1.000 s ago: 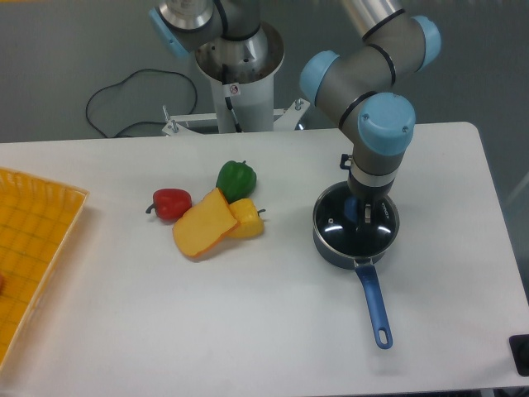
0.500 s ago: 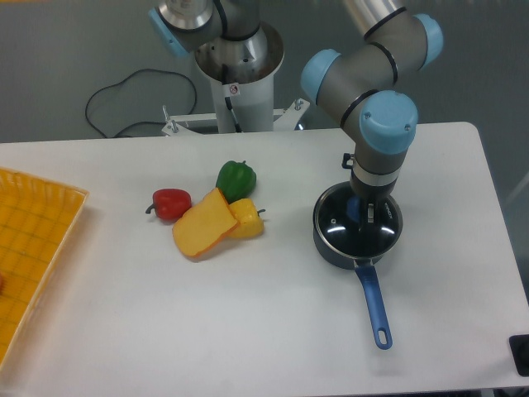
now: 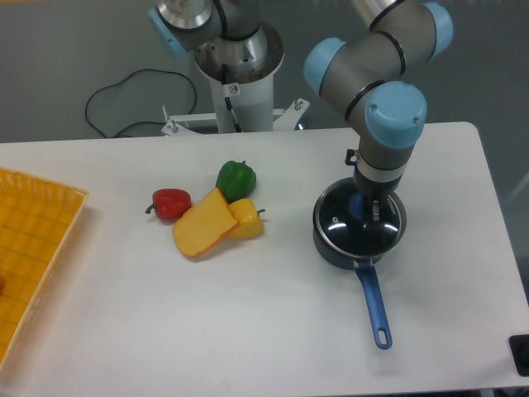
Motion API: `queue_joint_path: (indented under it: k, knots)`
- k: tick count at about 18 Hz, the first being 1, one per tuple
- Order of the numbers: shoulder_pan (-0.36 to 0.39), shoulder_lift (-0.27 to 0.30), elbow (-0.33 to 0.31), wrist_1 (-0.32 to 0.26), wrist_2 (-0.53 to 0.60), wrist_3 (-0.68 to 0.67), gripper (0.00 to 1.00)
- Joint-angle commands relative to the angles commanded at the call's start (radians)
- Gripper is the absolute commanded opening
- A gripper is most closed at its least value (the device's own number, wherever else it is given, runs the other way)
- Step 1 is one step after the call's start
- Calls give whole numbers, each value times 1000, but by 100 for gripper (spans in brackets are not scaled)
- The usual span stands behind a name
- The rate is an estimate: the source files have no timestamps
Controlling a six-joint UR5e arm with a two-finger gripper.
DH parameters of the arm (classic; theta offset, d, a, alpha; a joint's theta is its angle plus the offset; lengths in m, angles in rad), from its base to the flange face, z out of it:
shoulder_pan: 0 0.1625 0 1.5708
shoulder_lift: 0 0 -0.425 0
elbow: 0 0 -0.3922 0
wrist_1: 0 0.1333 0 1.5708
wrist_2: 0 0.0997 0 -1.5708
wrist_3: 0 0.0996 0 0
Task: Open the lid
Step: 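Lift the glass lid by its knob and move it off the saucepan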
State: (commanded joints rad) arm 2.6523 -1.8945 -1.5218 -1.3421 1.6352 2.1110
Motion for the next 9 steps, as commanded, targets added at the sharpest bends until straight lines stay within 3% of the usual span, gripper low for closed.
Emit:
queue_joint_path:
  k: [6,9]
  knots:
    - [-31,34,3,-45,-12,-186,42]
    - [-40,61,2,-94,-12,-272,42]
